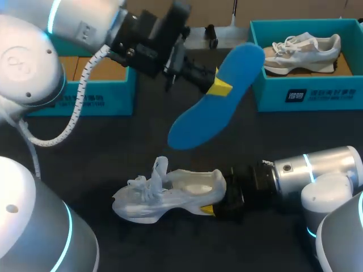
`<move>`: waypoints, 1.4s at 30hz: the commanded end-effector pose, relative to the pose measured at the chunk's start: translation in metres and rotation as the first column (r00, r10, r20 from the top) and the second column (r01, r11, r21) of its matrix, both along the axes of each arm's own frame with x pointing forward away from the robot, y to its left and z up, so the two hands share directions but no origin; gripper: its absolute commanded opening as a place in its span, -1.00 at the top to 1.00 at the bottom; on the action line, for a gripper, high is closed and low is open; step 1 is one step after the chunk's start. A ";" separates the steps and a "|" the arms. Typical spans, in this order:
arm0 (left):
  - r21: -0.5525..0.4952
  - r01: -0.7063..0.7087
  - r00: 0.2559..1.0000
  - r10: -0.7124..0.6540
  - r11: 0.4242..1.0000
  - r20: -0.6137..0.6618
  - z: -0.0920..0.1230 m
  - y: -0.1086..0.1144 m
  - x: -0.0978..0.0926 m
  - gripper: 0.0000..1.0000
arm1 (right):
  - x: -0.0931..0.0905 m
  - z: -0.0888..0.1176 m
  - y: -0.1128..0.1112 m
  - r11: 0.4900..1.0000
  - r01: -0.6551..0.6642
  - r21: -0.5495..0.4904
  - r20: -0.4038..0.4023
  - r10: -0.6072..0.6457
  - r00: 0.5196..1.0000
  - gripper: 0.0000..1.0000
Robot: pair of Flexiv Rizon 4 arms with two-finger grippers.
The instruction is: Take the shoe out of the shoebox, open the shoe tongue, remove and reinsert the insole, then place the shoe into the shoebox
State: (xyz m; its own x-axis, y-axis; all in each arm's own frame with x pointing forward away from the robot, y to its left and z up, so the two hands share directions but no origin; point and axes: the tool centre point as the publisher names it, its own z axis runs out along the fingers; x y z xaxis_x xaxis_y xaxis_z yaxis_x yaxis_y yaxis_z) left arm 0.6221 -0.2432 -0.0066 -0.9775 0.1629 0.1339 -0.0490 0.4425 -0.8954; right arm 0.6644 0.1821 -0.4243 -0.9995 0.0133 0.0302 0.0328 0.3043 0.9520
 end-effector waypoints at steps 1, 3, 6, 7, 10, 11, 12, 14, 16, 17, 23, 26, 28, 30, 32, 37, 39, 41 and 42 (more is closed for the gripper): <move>-0.054 -0.014 1.000 0.015 0.998 0.014 0.013 0.011 -0.010 1.00 | -0.001 0.001 0.002 1.000 0.000 -0.007 -0.001 0.000 1.000 1.00; -0.100 -0.020 1.000 0.022 0.995 0.018 0.026 0.014 -0.012 1.00 | -0.001 0.001 0.002 1.000 0.000 -0.007 -0.001 0.000 1.000 1.00; -0.170 -0.041 0.999 0.044 0.985 0.017 0.044 0.018 -0.013 1.00 | -0.001 0.001 0.002 1.000 0.000 -0.007 -0.001 0.000 1.000 1.00; -0.188 -0.047 0.998 0.052 0.981 0.018 0.050 0.019 -0.012 1.00 | -0.001 0.001 0.002 1.000 0.000 -0.007 -0.001 0.000 1.000 1.00; -0.236 -0.069 0.997 0.076 0.969 0.022 0.069 0.015 -0.010 1.00 | -0.001 0.001 0.002 1.000 0.000 -0.007 -0.001 0.000 1.000 1.00; -0.251 -0.081 0.996 0.087 0.965 0.015 0.077 0.012 -0.009 1.00 | -0.001 0.001 0.002 1.000 0.000 -0.007 -0.001 0.000 1.000 1.00; -0.251 -0.081 0.996 0.087 0.965 0.015 0.077 0.012 -0.009 1.00 | -0.001 0.001 0.002 1.000 0.000 -0.007 -0.001 0.000 1.000 1.00; -0.251 -0.081 0.996 0.087 0.965 0.015 0.077 0.012 -0.009 1.00 | -0.001 0.001 0.002 1.000 0.000 -0.007 -0.001 0.000 1.000 1.00; -0.251 -0.081 0.996 0.087 0.965 0.015 0.077 0.012 -0.009 1.00 | -0.001 0.001 0.002 1.000 0.000 -0.007 -0.001 0.000 1.000 1.00; -0.251 -0.081 0.996 0.087 0.965 0.015 0.077 0.012 -0.009 1.00 | -0.001 0.001 0.002 1.000 0.000 -0.007 -0.001 0.000 1.000 1.00; -0.251 -0.081 0.996 0.087 0.965 0.015 0.077 0.012 -0.009 1.00 | -0.001 0.001 0.002 1.000 0.000 -0.007 -0.001 0.000 1.000 1.00; -0.251 -0.081 0.996 0.087 0.965 0.015 0.077 0.012 -0.009 1.00 | -0.001 0.001 0.002 1.000 0.000 -0.007 -0.001 0.000 1.000 1.00; -0.270 -0.084 0.996 0.090 0.959 0.007 0.080 0.015 -0.010 1.00 | -0.001 0.001 0.002 1.000 0.000 -0.007 -0.001 0.000 1.000 1.00; -0.285 -0.084 0.996 0.088 0.955 -0.001 0.084 0.020 -0.014 1.00 | -0.001 0.001 0.002 1.000 0.000 -0.007 -0.001 0.000 1.000 1.00; -0.298 -0.084 0.996 0.083 0.951 -0.015 0.089 0.025 -0.018 1.00 | -0.001 0.001 0.002 1.000 0.000 -0.007 -0.001 0.000 1.000 1.00; -0.297 -0.076 0.997 0.071 0.952 -0.030 0.101 0.038 -0.026 1.00 | -0.001 0.001 0.002 1.000 0.000 -0.007 -0.001 0.000 1.000 1.00; -0.296 -0.075 0.997 0.068 0.952 -0.035 0.104 0.042 -0.028 1.00 | -0.001 0.001 0.002 1.000 0.000 -0.007 -0.001 0.000 1.000 1.00; -0.294 -0.086 0.996 0.083 0.952 -0.023 0.108 0.046 -0.030 1.00 | -0.001 0.001 0.002 1.000 0.000 -0.007 -0.001 0.000 1.000 1.00; -0.295 -0.084 0.996 0.081 0.952 -0.024 0.110 0.048 -0.031 1.00 | -0.001 0.001 0.002 1.000 0.000 -0.007 -0.001 0.000 1.000 1.00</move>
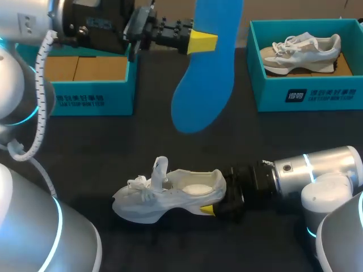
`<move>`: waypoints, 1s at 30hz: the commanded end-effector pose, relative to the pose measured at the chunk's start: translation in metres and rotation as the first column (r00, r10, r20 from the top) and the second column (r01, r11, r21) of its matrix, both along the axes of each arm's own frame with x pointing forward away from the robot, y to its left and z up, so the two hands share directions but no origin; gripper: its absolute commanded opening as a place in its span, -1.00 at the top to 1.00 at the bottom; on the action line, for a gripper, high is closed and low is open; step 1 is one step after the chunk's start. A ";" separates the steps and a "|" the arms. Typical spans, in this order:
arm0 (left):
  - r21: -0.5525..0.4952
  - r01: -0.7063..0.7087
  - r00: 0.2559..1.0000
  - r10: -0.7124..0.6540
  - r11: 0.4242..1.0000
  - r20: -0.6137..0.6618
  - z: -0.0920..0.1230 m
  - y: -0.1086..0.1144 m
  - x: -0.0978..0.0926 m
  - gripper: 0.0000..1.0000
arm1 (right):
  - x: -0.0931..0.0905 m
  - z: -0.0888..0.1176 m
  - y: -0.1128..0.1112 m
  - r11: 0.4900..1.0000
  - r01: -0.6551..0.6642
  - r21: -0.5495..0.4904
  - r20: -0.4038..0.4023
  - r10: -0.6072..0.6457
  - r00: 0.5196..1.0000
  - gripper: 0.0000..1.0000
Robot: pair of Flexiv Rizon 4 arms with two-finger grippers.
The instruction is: Take the shoe out of the shoebox, open the shoe tongue, remove and reinsert the insole, then place the shoe into the shoebox
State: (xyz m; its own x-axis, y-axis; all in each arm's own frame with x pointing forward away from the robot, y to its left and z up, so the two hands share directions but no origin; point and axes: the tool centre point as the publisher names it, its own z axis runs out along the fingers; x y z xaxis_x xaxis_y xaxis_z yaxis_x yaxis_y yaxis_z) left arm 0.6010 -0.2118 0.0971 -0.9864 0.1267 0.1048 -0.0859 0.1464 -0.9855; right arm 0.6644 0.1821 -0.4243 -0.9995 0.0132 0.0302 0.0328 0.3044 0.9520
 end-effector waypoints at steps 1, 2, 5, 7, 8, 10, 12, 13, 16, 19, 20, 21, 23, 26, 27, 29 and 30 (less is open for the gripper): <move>0.006 -0.010 1.000 0.010 1.000 0.003 0.008 0.018 -0.011 1.00 | -0.001 0.001 0.002 1.000 0.000 -0.007 -0.001 0.000 1.000 1.00; 0.007 -0.008 1.000 0.008 1.000 0.003 0.009 0.019 -0.012 1.00 | -0.001 0.001 0.002 1.000 0.000 -0.007 -0.001 0.000 1.000 1.00; 0.007 0.002 1.000 -0.002 1.000 -0.001 0.013 0.024 -0.016 1.00 | -0.001 0.001 0.002 1.000 0.000 -0.007 -0.001 0.000 1.000 1.00; 0.006 0.001 1.000 -0.001 1.000 0.000 0.014 0.026 -0.017 1.00 | -0.001 0.001 0.002 1.000 0.000 -0.007 -0.001 0.000 1.000 1.00; 0.006 0.002 1.000 -0.002 1.000 0.000 0.014 0.027 -0.018 1.00 | -0.001 0.001 0.002 1.000 0.000 -0.007 -0.001 0.000 1.000 1.00; 0.008 0.003 1.000 -0.003 1.000 -0.002 0.014 0.028 -0.019 1.00 | -0.001 0.001 0.002 1.000 0.000 -0.007 -0.001 0.000 1.000 1.00; 0.006 0.009 1.000 -0.009 1.000 -0.013 0.014 0.029 -0.020 1.00 | -0.001 0.001 0.002 1.000 0.000 -0.007 -0.001 0.000 1.000 1.00; 0.006 0.009 1.000 -0.009 1.000 -0.014 0.015 0.029 -0.021 1.00 | -0.001 0.001 0.002 1.000 0.000 -0.007 -0.001 0.000 1.000 1.00; 0.002 0.010 1.000 -0.010 1.000 -0.022 0.019 0.032 -0.028 1.00 | -0.001 0.001 0.002 1.000 0.000 -0.007 -0.001 0.000 1.000 1.00; 0.002 0.014 1.000 -0.014 1.000 -0.016 0.022 0.034 -0.033 1.00 | -0.001 0.001 0.002 1.000 0.000 -0.007 -0.001 0.000 1.000 1.00; 0.003 0.014 1.000 -0.014 1.000 -0.016 0.023 0.034 -0.033 1.00 | -0.001 0.001 0.002 1.000 0.000 -0.007 -0.001 0.000 1.000 1.00; 0.005 0.016 1.000 -0.016 1.000 -0.019 0.025 0.036 -0.035 1.00 | -0.001 0.001 0.002 1.000 0.000 -0.007 -0.001 0.000 1.000 1.00; 0.006 0.014 1.000 -0.014 1.000 -0.021 0.026 0.037 -0.036 1.00 | -0.001 0.001 0.002 1.000 0.000 -0.007 -0.001 0.000 1.000 1.00; 0.006 0.014 1.000 -0.014 1.000 -0.021 0.026 0.037 -0.036 1.00 | -0.001 0.001 0.002 1.000 0.000 -0.007 -0.001 0.000 1.000 1.00; 0.006 0.014 1.000 -0.014 1.000 -0.021 0.026 0.037 -0.036 1.00 | -0.001 0.001 0.002 1.000 0.000 -0.007 -0.001 0.000 1.000 1.00; 0.006 0.014 1.000 -0.014 1.000 -0.021 0.026 0.037 -0.036 1.00 | -0.001 0.001 0.002 1.000 0.000 -0.007 -0.001 0.000 1.000 1.00; 0.006 0.014 1.000 -0.014 1.000 -0.021 0.026 0.037 -0.036 1.00 | -0.001 0.001 0.002 1.000 0.000 -0.007 -0.001 0.000 1.000 0.98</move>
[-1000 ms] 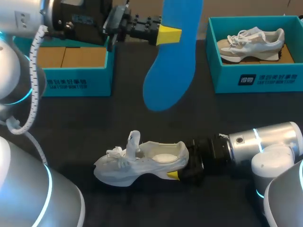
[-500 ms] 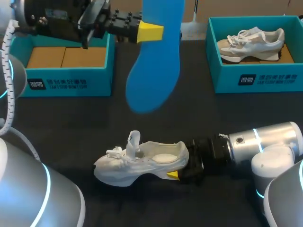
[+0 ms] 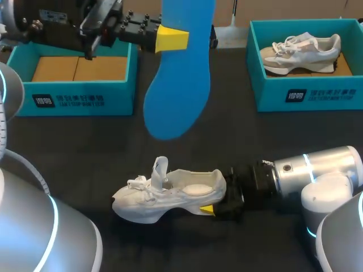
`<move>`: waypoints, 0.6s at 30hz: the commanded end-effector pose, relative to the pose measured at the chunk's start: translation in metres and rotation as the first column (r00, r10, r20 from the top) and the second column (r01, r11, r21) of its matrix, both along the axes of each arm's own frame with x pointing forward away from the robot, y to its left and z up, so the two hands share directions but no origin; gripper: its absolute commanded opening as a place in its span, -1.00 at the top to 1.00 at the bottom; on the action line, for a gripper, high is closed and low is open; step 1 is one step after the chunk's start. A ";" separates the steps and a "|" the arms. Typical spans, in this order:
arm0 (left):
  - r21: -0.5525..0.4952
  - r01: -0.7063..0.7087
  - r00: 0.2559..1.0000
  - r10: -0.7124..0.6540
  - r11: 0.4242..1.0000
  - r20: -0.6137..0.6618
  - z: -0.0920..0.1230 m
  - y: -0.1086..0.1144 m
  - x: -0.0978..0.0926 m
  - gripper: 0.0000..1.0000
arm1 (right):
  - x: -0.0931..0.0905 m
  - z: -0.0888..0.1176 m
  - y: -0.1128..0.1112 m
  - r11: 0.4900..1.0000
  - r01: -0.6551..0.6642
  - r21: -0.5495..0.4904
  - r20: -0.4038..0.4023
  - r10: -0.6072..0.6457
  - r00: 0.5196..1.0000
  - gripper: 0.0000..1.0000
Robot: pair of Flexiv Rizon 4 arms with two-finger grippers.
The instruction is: Take the shoe out of the shoebox, open the shoe tongue, remove and reinsert the insole, then place the shoe into the shoebox
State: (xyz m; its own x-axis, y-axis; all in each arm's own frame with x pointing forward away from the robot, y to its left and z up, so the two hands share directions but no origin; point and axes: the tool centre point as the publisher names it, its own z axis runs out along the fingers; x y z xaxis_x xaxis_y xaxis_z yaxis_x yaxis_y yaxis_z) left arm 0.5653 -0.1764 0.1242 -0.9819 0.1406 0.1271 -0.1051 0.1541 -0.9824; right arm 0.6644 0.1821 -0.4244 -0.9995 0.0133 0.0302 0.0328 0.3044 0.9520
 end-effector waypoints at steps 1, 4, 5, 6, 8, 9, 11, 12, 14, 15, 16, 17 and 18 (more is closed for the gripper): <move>0.000 -0.001 1.000 0.001 1.000 0.000 -0.001 0.001 -0.001 1.00 | -0.001 0.001 0.002 1.000 0.000 -0.007 -0.001 0.000 1.000 0.67; 0.000 -0.001 1.000 0.001 1.000 0.000 -0.001 0.001 -0.001 1.00 | -0.003 0.003 0.000 1.000 0.002 -0.015 0.007 -0.002 1.000 -1.00; 0.000 -0.001 1.000 0.001 1.000 0.000 -0.001 0.001 -0.001 1.00 | -0.004 0.005 -0.002 1.000 0.005 -0.020 0.007 -0.005 1.000 -1.00; 0.000 -0.001 1.000 0.001 1.000 0.000 -0.001 0.001 -0.001 1.00 | -0.005 0.006 -0.002 1.000 0.002 -0.030 0.008 -0.002 1.000 -1.00; 0.000 -0.001 1.000 0.001 1.000 0.000 -0.001 0.001 -0.001 1.00 | -0.006 0.010 -0.004 0.999 0.000 -0.047 0.006 0.001 1.000 -1.00; 0.000 -0.001 1.000 0.001 1.000 0.000 -0.001 0.001 -0.001 1.00 | -0.007 0.012 -0.004 0.998 -0.004 -0.059 0.001 0.004 1.000 -1.00; 0.000 -0.001 1.000 0.001 1.000 0.000 -0.001 0.001 -0.001 1.00 | -0.007 0.015 -0.007 0.998 -0.003 -0.068 0.005 0.003 1.000 -1.00; 0.000 -0.001 1.000 0.001 1.000 0.000 -0.001 0.001 -0.001 1.00 | -0.008 0.017 -0.008 0.997 -0.002 -0.083 -0.004 0.002 1.000 -1.00; 0.000 -0.001 1.000 0.001 1.000 0.000 -0.001 0.001 -0.001 1.00 | -0.008 0.020 -0.012 0.995 -0.002 -0.102 -0.015 0.001 1.000 -1.00; 0.000 -0.001 1.000 0.001 1.000 0.000 -0.001 0.001 -0.001 1.00 | -0.008 0.022 -0.013 0.994 -0.003 -0.111 -0.021 0.001 1.000 -1.00; 0.000 -0.001 1.000 0.001 1.000 0.000 -0.001 0.001 -0.001 1.00 | -0.008 0.023 -0.017 0.992 -0.004 -0.129 -0.037 -0.001 0.999 -1.00; 0.000 -0.001 1.000 0.001 1.000 0.000 -0.001 0.001 -0.001 1.00 | -0.008 0.024 -0.020 0.990 -0.004 -0.143 -0.046 -0.002 0.999 -1.00; 0.000 -0.001 1.000 0.001 1.000 0.000 -0.001 0.001 -0.001 1.00 | -0.008 0.026 -0.023 0.987 -0.005 -0.158 -0.054 -0.004 0.999 -1.00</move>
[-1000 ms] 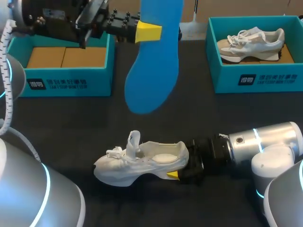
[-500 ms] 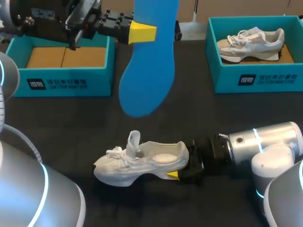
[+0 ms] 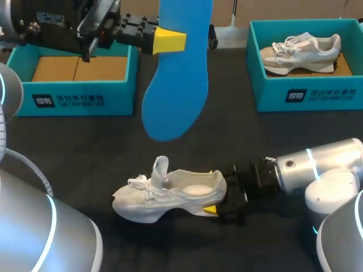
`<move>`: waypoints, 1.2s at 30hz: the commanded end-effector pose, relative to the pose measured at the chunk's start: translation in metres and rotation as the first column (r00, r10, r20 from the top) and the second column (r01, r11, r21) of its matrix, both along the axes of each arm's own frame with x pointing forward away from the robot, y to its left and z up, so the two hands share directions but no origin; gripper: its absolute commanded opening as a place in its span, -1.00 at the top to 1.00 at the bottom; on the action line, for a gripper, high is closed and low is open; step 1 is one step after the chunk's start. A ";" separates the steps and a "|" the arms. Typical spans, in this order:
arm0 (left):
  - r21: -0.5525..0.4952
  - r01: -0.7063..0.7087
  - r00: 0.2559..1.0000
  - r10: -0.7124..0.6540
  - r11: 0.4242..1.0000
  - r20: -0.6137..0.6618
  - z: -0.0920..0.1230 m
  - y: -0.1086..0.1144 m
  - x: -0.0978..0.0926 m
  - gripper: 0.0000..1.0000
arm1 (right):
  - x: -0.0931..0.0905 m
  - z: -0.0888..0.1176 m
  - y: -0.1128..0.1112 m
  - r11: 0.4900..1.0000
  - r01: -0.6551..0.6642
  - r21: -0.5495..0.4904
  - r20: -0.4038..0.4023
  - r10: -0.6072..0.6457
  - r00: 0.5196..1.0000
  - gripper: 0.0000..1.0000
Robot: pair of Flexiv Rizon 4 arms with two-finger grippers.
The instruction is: Take the shoe out of the shoebox, open the shoe tongue, remove and reinsert the insole, then place the shoe into the shoebox
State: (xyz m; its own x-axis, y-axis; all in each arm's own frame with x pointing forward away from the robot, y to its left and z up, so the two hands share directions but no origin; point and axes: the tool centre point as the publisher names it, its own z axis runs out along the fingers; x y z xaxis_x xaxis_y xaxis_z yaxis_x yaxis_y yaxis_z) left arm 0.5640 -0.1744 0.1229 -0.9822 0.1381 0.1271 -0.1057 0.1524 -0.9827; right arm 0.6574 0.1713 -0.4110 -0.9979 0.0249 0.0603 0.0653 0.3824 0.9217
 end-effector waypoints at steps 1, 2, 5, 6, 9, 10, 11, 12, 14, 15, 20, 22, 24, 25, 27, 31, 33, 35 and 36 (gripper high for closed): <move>0.001 0.002 1.000 -0.002 1.000 0.001 0.000 -0.001 0.001 1.00 | -0.001 0.014 -0.015 0.995 -0.011 -0.095 -0.040 0.008 0.999 -1.00; 0.001 0.002 1.000 -0.002 1.000 0.001 0.000 -0.001 0.001 1.00 | 0.000 0.016 -0.017 0.993 -0.014 -0.119 -0.060 0.007 0.998 -1.00; 0.001 0.002 1.000 -0.002 1.000 0.001 0.000 -0.001 0.001 1.00 | 0.003 0.023 -0.024 0.983 -0.027 -0.182 -0.101 0.009 0.995 -1.00; 0.001 0.002 1.000 -0.002 1.000 0.001 0.000 -0.001 0.001 1.00 | 0.003 0.026 -0.026 0.980 -0.028 -0.198 -0.097 0.009 0.995 -1.00; 0.001 0.002 1.000 -0.002 1.000 0.001 0.000 -0.001 0.001 1.00 | 0.004 0.040 -0.028 0.962 -0.047 -0.268 -0.100 0.021 0.995 -1.00; 0.001 0.002 1.000 -0.002 1.000 0.001 0.000 -0.001 0.001 1.00 | 0.004 0.044 -0.028 0.954 -0.048 -0.295 -0.106 0.017 0.994 -1.00; 0.001 0.002 1.000 -0.002 1.000 0.001 0.000 -0.001 0.001 1.00 | 0.005 0.049 -0.029 0.944 -0.059 -0.326 -0.123 0.020 0.992 -1.00; 0.001 0.002 1.000 -0.002 1.000 0.001 0.000 -0.001 0.001 1.00 | 0.006 0.053 -0.028 0.930 -0.069 -0.361 -0.144 0.018 0.989 -1.00; 0.001 0.002 1.000 -0.002 1.000 0.001 0.000 -0.001 0.001 1.00 | 0.009 0.062 -0.028 0.904 -0.071 -0.421 -0.162 0.002 0.987 -1.00; 0.001 0.002 1.000 -0.002 1.000 0.001 0.000 -0.001 0.001 1.00 | 0.009 0.065 -0.028 0.890 -0.079 -0.449 -0.177 -0.002 0.984 -1.00; 0.001 0.002 1.000 -0.002 1.000 0.001 0.000 -0.001 0.001 1.00 | 0.013 0.079 -0.029 0.817 -0.085 -0.570 -0.224 -0.055 0.973 -1.00; 0.001 0.002 1.000 -0.002 1.000 0.001 0.000 -0.001 0.001 1.00 | 0.012 0.085 -0.028 0.793 -0.079 -0.604 -0.210 -0.063 0.976 -1.00; 0.001 0.002 1.000 -0.002 1.000 0.001 0.000 -0.001 0.001 1.00 | 0.011 0.090 -0.027 0.768 -0.068 -0.637 -0.196 -0.076 0.978 -1.00; 0.001 0.002 1.000 -0.002 1.000 0.001 0.000 -0.001 0.001 1.00 | 0.009 0.092 -0.026 0.757 -0.063 -0.650 -0.187 -0.079 0.979 -1.00; 0.001 0.002 1.000 -0.002 1.000 0.001 0.000 -0.001 0.001 1.00 | 0.007 0.095 -0.024 0.726 -0.056 -0.686 -0.168 -0.083 0.982 -1.00; 0.001 0.002 1.000 -0.002 1.000 0.001 0.000 -0.001 0.001 1.00 | 0.006 0.100 -0.018 0.683 -0.055 -0.728 -0.140 -0.070 0.988 -1.00; 0.001 0.002 1.000 -0.002 1.000 0.001 0.000 -0.001 0.001 1.00 | 0.008 0.101 -0.014 0.661 -0.062 -0.748 -0.141 -0.066 0.988 -1.00; 0.001 0.002 1.000 -0.002 1.000 0.001 0.000 -0.001 0.001 1.00 | 0.010 0.104 -0.010 0.640 -0.075 -0.765 -0.150 -0.064 0.987 -1.00; 0.001 0.002 1.000 -0.002 1.000 0.001 0.000 -0.001 0.001 1.00 | 0.011 0.104 -0.008 0.629 -0.082 -0.773 -0.153 -0.060 0.986 -1.00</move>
